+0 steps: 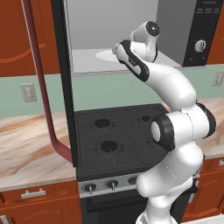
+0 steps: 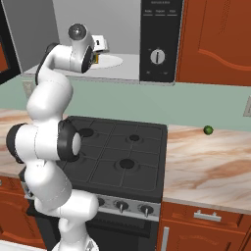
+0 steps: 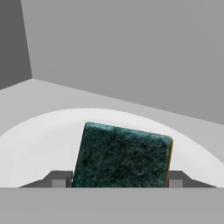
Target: Place the sponge inside the microwave to prepare for sanitizing.
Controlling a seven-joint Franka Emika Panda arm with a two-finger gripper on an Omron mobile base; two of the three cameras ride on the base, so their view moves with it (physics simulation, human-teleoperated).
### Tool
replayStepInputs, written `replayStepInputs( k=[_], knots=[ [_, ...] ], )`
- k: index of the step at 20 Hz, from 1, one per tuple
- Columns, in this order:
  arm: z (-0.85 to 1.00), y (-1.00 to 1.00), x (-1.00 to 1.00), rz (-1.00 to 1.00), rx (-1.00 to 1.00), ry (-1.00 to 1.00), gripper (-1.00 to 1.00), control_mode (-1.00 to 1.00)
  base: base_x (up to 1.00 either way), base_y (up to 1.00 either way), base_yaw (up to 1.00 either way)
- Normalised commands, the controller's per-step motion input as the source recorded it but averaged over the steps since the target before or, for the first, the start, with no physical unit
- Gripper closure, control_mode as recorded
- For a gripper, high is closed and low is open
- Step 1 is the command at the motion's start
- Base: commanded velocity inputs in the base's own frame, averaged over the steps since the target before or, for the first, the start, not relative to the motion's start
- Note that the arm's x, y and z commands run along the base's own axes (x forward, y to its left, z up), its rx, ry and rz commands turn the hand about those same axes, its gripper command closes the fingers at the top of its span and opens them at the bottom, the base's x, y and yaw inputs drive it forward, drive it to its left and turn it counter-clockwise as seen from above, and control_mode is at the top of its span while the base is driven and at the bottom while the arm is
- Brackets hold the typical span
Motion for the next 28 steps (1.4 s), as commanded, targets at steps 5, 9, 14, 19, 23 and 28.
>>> replayStepInputs(
  k=[5, 9, 14, 19, 23, 28],
  knots=[
    [-0.24, 0.03, 0.01, 0.0, 0.0, 0.0, -1.0, -1.0, 0.0, 0.0, 0.0],
    [-0.19, 0.0, 0.0, 0.0, 0.0, 0.0, -1.0, -1.0, 0.0, 0.0, 0.0],
    [-0.07, 0.0, 0.01, 0.0, 0.0, 0.0, -1.0, -1.0, 0.0, 0.0, 0.0],
    [-0.01, 0.0, 0.05, 0.0, 0.0, 0.0, -1.0, -1.0, 0.0, 0.0, 0.0],
    [0.01, 0.0, 0.0, 0.0, 0.0, 0.0, -1.0, -1.0, 0.0, 0.0, 0.0],
    [0.13, 0.0, 0.0, 0.0, 0.0, -0.01, -1.0, -1.0, 0.0, 0.0, 0.0]
  ],
)
